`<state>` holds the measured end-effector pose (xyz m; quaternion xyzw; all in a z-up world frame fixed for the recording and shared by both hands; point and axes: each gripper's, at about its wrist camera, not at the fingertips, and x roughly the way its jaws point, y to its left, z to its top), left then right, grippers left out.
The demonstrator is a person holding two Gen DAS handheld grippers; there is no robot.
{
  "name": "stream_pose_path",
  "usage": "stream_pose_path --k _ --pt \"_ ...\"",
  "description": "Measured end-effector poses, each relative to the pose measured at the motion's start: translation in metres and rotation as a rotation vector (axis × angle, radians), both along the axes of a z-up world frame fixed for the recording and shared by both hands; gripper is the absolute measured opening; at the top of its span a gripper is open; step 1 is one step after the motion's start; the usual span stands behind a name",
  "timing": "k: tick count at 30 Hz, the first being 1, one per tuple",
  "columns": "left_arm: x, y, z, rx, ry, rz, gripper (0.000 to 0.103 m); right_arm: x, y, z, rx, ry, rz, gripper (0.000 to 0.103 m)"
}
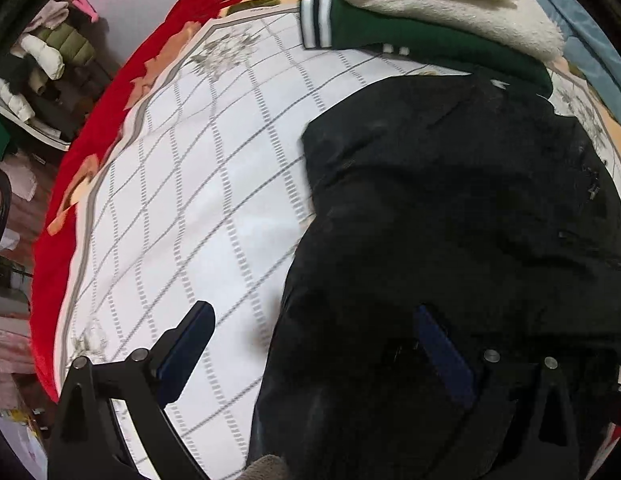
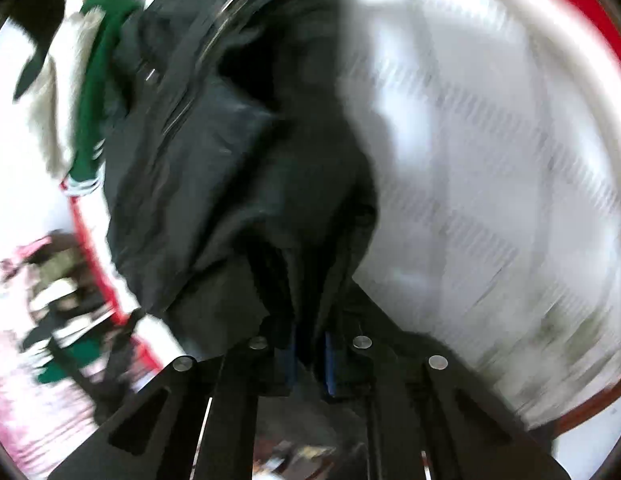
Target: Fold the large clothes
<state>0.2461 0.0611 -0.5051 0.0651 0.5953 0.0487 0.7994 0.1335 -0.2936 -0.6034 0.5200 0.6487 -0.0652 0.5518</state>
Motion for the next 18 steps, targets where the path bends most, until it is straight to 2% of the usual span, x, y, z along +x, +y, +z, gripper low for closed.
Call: stream_pose_path --k 2,3,5,6,7,9,13,14,15,16,18 --pt "-0.005 0.011 0.001 0.005 0.006 0.008 0.103 -0.008 0.007 0.003 -0.027 0.039 0.030 0.010" --pt "-0.008 0.015 0.002 0.006 0.006 0.013 0.103 -0.009 0.007 0.004 -0.099 0.063 0.070 0.010" --pt "-0.014 0.014 0.003 0.015 0.002 0.016 0.103 -0.014 -0.001 0.008 -0.328 0.133 0.193 0.012" --pt "-0.016 0.011 0.003 0.017 -0.001 0.015 0.103 -0.017 -0.005 0.005 -0.434 0.173 0.265 0.029" --pt "-0.018 0.008 0.004 0.018 -0.003 0.014 0.103 -0.021 -0.006 0.001 -0.463 0.196 0.305 0.035" --pt "-0.024 -0.006 0.007 0.030 -0.009 0.004 0.103 -0.021 -0.003 -0.003 -0.456 0.207 0.376 0.037" --pt "-0.045 -0.052 0.019 0.107 -0.046 -0.024 0.103 -0.008 0.005 0.011 -0.466 0.162 0.486 0.042" --pt "-0.051 -0.065 0.021 0.132 -0.049 -0.026 0.103 -0.006 0.004 0.014 -0.467 0.152 0.508 0.056" --pt "-0.060 -0.081 0.023 0.162 -0.048 -0.027 0.103 -0.005 0.001 0.019 -0.475 0.136 0.535 0.075" --pt "-0.069 -0.098 0.023 0.190 -0.042 -0.026 0.103 -0.005 -0.003 0.025 -0.486 0.107 0.551 0.080" --pt "-0.088 -0.130 0.024 0.236 -0.023 -0.019 0.103 -0.002 -0.009 0.035 -0.516 0.051 0.607 0.082"
